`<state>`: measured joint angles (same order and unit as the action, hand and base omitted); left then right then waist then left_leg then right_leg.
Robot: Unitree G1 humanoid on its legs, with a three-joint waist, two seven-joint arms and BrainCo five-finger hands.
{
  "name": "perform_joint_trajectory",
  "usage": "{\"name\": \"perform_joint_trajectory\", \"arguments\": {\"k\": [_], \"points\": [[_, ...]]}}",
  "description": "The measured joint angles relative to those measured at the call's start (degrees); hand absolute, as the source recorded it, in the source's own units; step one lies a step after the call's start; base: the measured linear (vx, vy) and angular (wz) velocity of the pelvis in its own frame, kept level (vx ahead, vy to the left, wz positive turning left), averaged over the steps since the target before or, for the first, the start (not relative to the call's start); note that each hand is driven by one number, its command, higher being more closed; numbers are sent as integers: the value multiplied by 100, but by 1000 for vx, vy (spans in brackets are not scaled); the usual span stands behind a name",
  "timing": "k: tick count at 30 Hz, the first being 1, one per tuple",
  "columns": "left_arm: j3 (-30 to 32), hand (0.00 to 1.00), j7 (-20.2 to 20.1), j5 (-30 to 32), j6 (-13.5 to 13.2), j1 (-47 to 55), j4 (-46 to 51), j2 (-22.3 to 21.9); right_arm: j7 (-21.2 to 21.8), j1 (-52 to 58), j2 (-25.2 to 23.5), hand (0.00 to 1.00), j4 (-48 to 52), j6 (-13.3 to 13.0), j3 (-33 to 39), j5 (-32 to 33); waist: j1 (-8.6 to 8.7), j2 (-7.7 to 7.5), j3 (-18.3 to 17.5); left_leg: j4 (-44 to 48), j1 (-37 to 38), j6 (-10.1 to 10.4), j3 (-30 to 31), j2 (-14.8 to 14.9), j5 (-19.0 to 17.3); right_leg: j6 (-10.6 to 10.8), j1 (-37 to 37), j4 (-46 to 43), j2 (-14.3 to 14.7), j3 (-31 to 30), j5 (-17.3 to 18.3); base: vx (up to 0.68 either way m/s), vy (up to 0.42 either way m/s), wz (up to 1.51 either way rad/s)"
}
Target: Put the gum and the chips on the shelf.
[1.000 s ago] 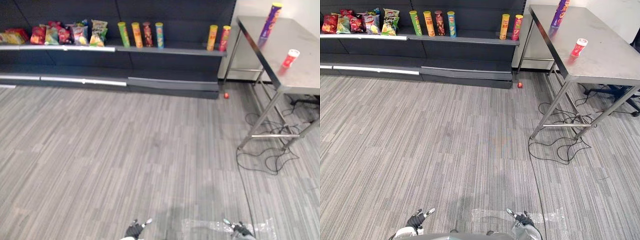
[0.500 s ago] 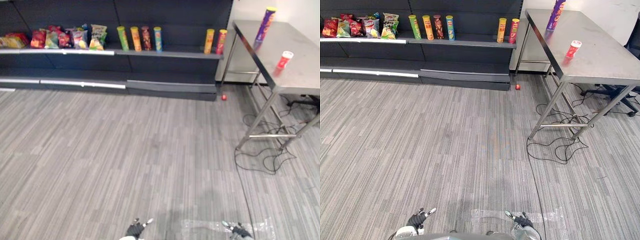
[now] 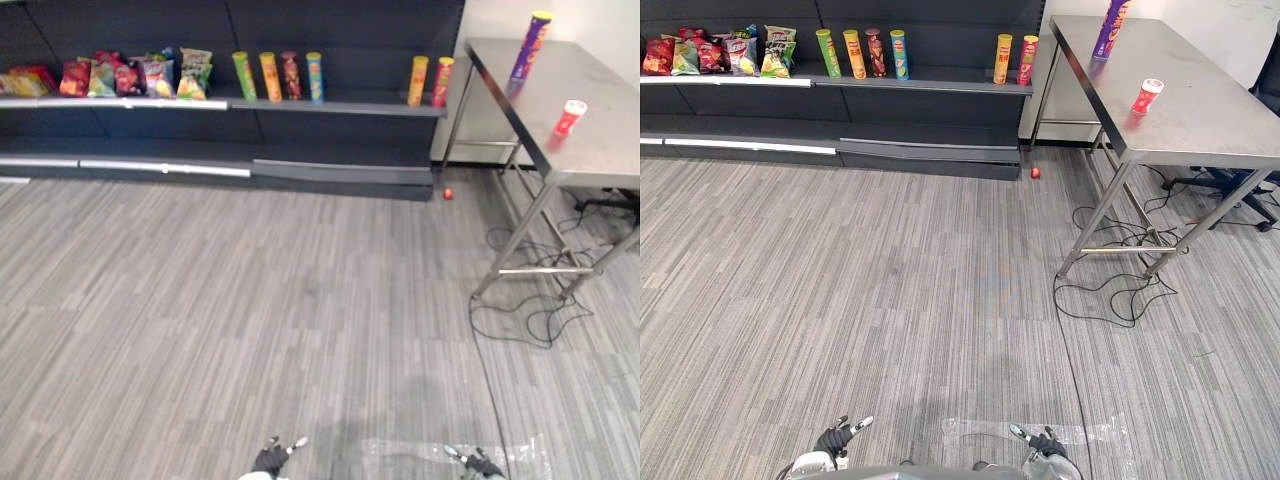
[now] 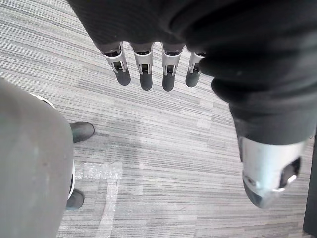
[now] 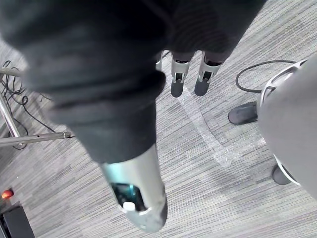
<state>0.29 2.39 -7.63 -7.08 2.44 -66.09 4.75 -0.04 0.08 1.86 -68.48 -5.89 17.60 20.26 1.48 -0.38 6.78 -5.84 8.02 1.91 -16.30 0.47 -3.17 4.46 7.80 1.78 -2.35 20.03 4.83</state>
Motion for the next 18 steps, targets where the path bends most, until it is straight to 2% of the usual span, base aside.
{"name": "perform_joint_trajectory", "arguments": {"k": [5,7,9,11,12,13,14,15,16,17,18], "points": [[-103,0,-10,1,4,-55,-1,48,5,0,0,0,0,-6,8,7,22,-17,12,1,-155,90,147,-40,116,0,-61,-1,-46,193,0,-33,-15,19],[-111,0,-2,-1,2,-64,4,48,16,5,2,0,0,-5,5,7,25,-19,15,5,-177,49,147,-38,155,-2,-54,-21,-47,258,0,-34,-7,26],[-111,0,8,-6,3,-87,6,50,35,-45,4,0,5,-17,-25,6,25,-34,81,7,-149,102,140,-17,202,-66,-78,-195,-65,280,43,-50,-11,11],[-86,0,29,-15,1,-105,27,65,45,-84,7,0,4,-43,-147,7,6,-79,153,85,-129,111,89,25,187,-219,-166,-448,-76,264,149,-68,-20,1],[-50,0,51,-31,-4,-115,82,161,55,-128,-39,0,4,-48,-309,5,-1,-228,242,660,-388,157,70,66,-4,-266,-186,-499,-134,244,188,-102,-69,-1],[68,0,67,-136,-30,-140,211,216,71,-158,-63,0,4,-53,-489,1,-14,-364,347,1807,-903,166,-78,224,-343,-352,-164,-474,-155,179,283,-106,-94,-2],[132,0,77,-154,-34,-161,286,217,77,-163,-35,0,9,-56,-539,0,-25,-343,421,2514,-1198,131,-161,395,-499,-392,-144,-477,-114,170,331,-136,-101,-10],[238,0,100,-295,-71,-199,387,198,69,-118,73,0,8,-58,-710,-1,-42,-183,546,4163,-1808,133,-225,899,-588,-435,38,-530,55,147,420,-124,-42,-13],[239,0,104,-356,-81,-201,411,182,64,-97,128,0,26,-57,-704,42,-56,-174,606,4641,-1964,142,-211,1069,-595,-435,117,-548,107,127,445,-97,9,-18],[236,0,112,-406,-113,-192,406,157,45,-69,192,0,29,-64,-745,40,-56,-81,614,5073,-2099,130,-157,1239,-638,-435,246,-571,149,83,488,-8,85,-23],[230,0,117,-493,-116,-199,389,157,39,-26,283,0,29,-63,-814,40,-51,-52,628,5123,-2141,169,-159,1306,-732,-407,381,-578,121,6,537,64,121,-22]]}}
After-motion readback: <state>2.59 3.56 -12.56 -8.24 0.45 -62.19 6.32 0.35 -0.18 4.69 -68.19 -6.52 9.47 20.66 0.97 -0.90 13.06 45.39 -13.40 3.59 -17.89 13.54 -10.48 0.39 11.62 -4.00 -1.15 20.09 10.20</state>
